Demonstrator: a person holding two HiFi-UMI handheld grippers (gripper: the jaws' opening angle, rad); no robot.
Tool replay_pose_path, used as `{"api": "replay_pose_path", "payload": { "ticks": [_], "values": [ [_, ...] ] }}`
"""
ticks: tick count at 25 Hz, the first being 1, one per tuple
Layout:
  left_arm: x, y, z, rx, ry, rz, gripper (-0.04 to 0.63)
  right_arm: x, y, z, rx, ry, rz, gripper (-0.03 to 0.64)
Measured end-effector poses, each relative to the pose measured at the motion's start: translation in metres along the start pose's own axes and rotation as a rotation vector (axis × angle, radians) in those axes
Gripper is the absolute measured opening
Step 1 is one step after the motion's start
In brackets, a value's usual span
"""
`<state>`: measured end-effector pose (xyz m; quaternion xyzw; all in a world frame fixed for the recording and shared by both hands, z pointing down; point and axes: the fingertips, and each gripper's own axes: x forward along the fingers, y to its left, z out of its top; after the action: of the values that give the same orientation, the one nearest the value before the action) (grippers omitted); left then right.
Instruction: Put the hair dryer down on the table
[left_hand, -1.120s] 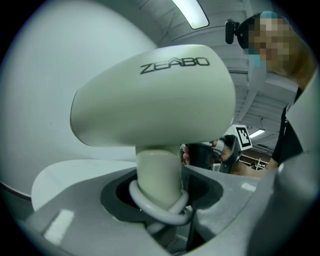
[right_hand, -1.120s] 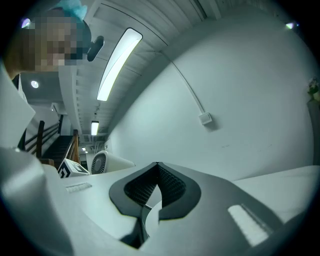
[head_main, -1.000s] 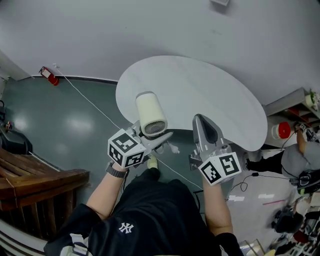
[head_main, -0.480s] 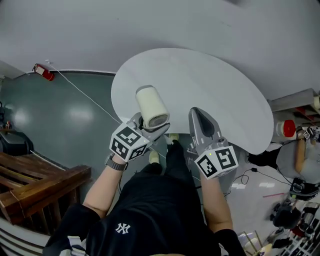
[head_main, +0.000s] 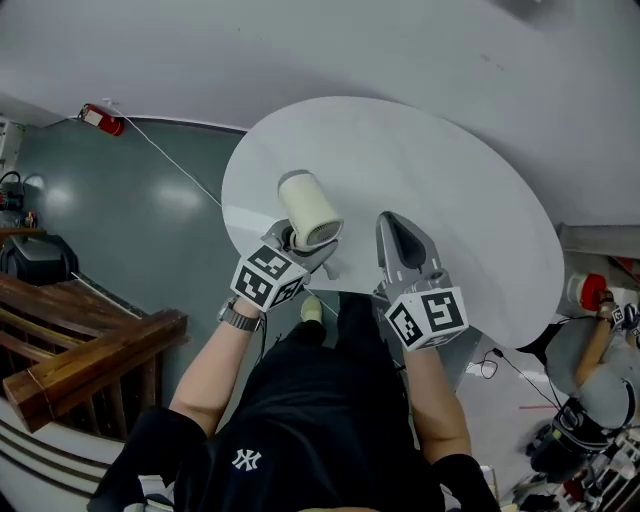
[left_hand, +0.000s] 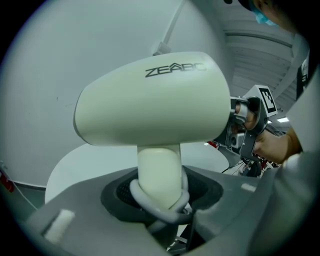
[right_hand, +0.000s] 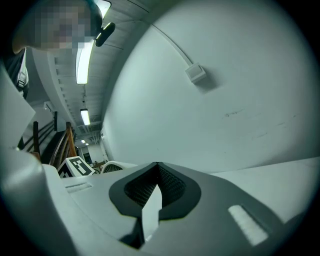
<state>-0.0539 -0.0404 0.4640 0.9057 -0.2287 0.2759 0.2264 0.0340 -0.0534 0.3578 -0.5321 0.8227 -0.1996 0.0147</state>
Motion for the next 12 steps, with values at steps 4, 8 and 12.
{"api": "replay_pose_path", "payload": {
  "ticks": [4, 8, 12],
  "values": [
    [0.033, 0.022, -0.017, -0.032, 0.099, 0.039, 0.212, 0.02, -0.026, -0.014, 0.029, 0.035, 0.013, 0.023],
    [0.066, 0.048, -0.037, -0.058, 0.183, 0.077, 0.21, 0.04, -0.048, -0.032, 0.058, 0.062, 0.031, 0.023],
    [0.084, 0.065, -0.053, -0.079, 0.247, 0.106, 0.21, 0.055, -0.061, -0.046, 0.079, 0.091, 0.036, 0.022]
  ]
}}
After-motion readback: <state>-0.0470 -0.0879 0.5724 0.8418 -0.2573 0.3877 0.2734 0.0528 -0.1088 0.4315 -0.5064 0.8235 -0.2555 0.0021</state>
